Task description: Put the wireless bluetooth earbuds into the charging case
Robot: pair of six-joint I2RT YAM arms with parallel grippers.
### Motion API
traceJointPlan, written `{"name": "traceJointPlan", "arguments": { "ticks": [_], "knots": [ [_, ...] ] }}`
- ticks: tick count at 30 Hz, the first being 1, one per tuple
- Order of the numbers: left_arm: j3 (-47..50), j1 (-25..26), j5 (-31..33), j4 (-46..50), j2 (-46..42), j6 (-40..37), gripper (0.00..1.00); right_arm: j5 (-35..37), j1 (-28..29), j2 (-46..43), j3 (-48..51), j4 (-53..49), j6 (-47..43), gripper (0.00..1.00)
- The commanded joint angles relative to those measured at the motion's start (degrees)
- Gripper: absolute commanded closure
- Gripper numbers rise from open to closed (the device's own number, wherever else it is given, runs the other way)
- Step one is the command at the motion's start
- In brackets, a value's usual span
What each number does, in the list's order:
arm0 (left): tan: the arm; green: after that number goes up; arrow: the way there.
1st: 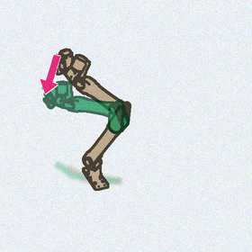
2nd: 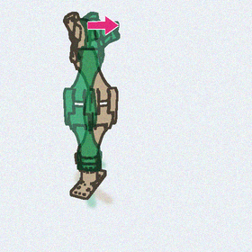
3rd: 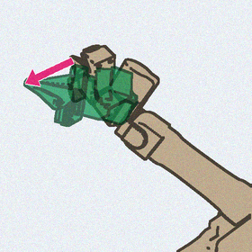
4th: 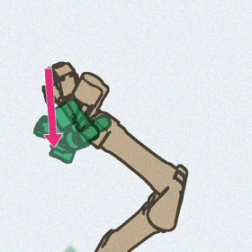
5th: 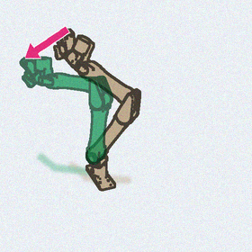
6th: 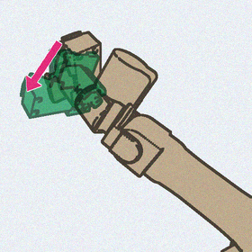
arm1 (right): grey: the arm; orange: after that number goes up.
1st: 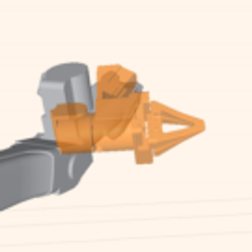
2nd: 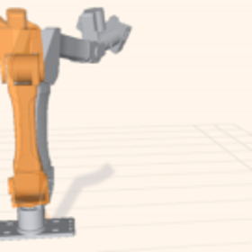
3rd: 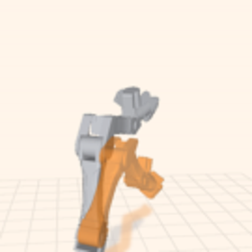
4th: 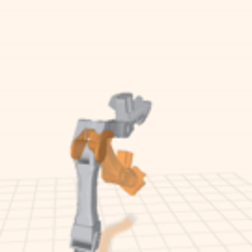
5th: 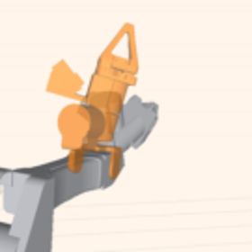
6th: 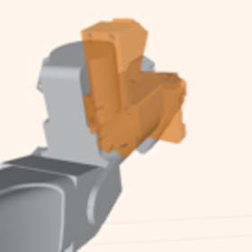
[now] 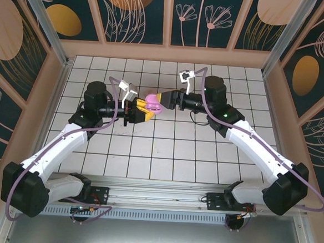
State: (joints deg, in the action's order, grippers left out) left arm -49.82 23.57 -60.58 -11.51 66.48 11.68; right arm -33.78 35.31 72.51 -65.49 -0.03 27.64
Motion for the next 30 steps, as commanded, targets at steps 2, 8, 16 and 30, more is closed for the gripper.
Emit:
{"name": "traceJointPlan", "arguments": {
  "ticks": [2, 8, 16, 30],
  "knots": [
    [0.5, -0.2, 0.5, -1.4, -0.4, -1.4, 0.82, 1.5, -0.4, -2.1, -0.9, -0.8, 0.3, 0.27],
    [0.9, -0.6, 1.1, -0.6, -0.5, -1.9, 0.83, 3.5, -1.0, -1.9, -2.0, -1.6, 0.9, 0.28],
    [2.4, -2.0, 0.4, 0.0, -0.7, -2.4, 0.83, 10.7, -2.3, 4.5, -7.4, -8.6, 3.9, 0.29],
    [9.2, -9.4, -1.4, -0.1, -7.9, 0.5, 0.84, 13.9, -0.6, 35.4, -27.9, -18.0, 8.7, 0.51]
  ]
}}
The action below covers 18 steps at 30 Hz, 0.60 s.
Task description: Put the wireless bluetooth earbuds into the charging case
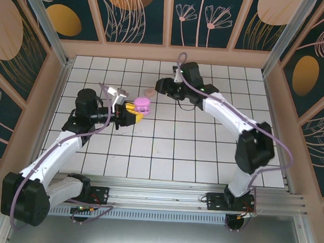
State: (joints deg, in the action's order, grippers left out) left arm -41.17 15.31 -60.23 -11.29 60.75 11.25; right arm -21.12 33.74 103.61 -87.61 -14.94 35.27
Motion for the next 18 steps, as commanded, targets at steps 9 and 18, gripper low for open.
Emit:
{"name": "traceJointPlan", "arguments": {
  "ticks": [9, 18],
  "knots": [
    [1.3, -3.1, -2.4, 2.9, -5.0, -0.1, 0.84, 5.9, 4.3, 25.9, -29.9, -9.7, 2.7, 0.64],
    [1.0, -3.3, -3.5, 3.0, -5.1, -0.4, 0.84, 6.3, 6.0, 38.9, -42.1, -7.7, 8.2, 0.72]
  ]
}}
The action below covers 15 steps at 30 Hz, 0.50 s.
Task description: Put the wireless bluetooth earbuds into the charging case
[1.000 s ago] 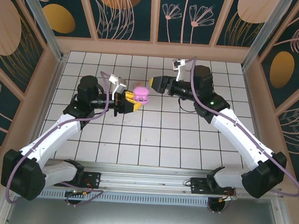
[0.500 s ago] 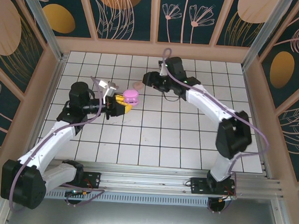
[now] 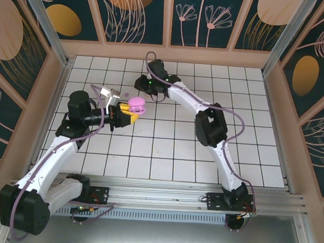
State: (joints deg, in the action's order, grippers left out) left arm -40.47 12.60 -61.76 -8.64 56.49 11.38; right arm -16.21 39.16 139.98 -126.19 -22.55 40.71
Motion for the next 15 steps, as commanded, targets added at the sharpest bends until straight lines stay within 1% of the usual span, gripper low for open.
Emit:
{"name": "traceJointPlan", "arguments": {
  "ticks": [1, 4, 8, 11, 13, 15],
  "knots": [
    [0.3, -0.6, -2.1, 0.3, -0.8, -0.5, 0.84, 1.8, 0.8, 3.7, -4.6, 0.1, 3.1, 0.72],
    [0.3, -0.6, -2.6, -0.1, -0.3, -0.4, 0.84, 3.4, 1.9, 6.5, -7.1, 1.3, 3.9, 0.72],
    [0.7, -0.6, -2.8, -0.4, -0.2, -0.4, 0.84, 6.3, 3.5, 8.6, -8.1, 3.7, 4.6, 0.71],
    [1.0, -0.6, -2.9, -0.5, -0.4, -0.5, 0.84, 7.6, 4.0, 10.2, -8.7, 5.2, 5.5, 0.68],
    [1.4, -0.6, -3.0, -0.5, -0.6, -0.6, 0.84, 8.4, 4.3, 11.3, -9.5, 5.9, 5.5, 0.62],
    [1.8, -0.6, -2.9, -0.7, -0.6, -0.7, 0.84, 9.2, 4.4, 12.1, -9.8, 6.6, 5.4, 0.59]
  ]
}}
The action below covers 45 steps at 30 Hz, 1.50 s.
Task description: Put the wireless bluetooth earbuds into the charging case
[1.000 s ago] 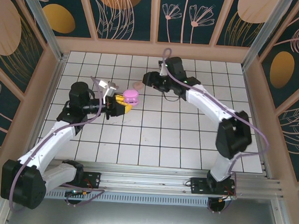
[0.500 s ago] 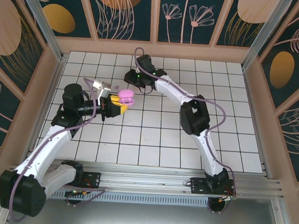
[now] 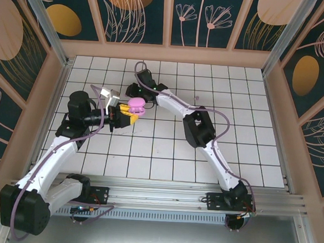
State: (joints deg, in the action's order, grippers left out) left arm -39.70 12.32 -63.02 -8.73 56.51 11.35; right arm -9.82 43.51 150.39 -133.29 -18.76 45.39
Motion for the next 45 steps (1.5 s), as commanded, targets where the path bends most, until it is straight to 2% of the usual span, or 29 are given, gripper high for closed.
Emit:
{"name": "traceJointPlan", "arguments": {
  "ticks": [1, 16, 22, 29, 36, 41, 45],
  "knots": [
    [1.2, -0.3, -1.7, -0.7, -0.6, -0.7, 0.84, 3.2, 0.3, 2.0, -2.8, 3.2, 0.7, 0.58],
    [1.4, -0.4, -2.5, -0.5, -0.4, -1.8, 0.84, 4.3, 0.6, 6.8, -4.5, 11.8, -2.2, 0.59],
    [1.3, -0.4, -2.5, -0.2, -0.3, -2.1, 0.84, 2.5, 0.5, 9.5, -6.6, 14.5, -2.9, 0.63],
    [1.3, -0.4, -2.4, -0.1, -0.3, -2.1, 0.84, -2.7, 0.6, 11.7, -7.8, 17.9, -3.4, 0.66],
    [1.2, -0.5, -1.9, 0.6, -0.5, -2.6, 0.84, -7.8, 0.7, 11.7, -6.7, 12.6, -5.9, 0.67],
    [1.4, -0.4, -1.5, 0.9, -0.8, -2.8, 0.84, -8.7, 0.7, 9.6, -3.8, 8.5, -10.1, 0.67],
    [1.3, -0.5, -1.3, 0.9, -0.9, -2.7, 0.84, -9.6, 0.8, 7.9, -1.6, 6.7, -14.0, 0.71]
  ]
}}
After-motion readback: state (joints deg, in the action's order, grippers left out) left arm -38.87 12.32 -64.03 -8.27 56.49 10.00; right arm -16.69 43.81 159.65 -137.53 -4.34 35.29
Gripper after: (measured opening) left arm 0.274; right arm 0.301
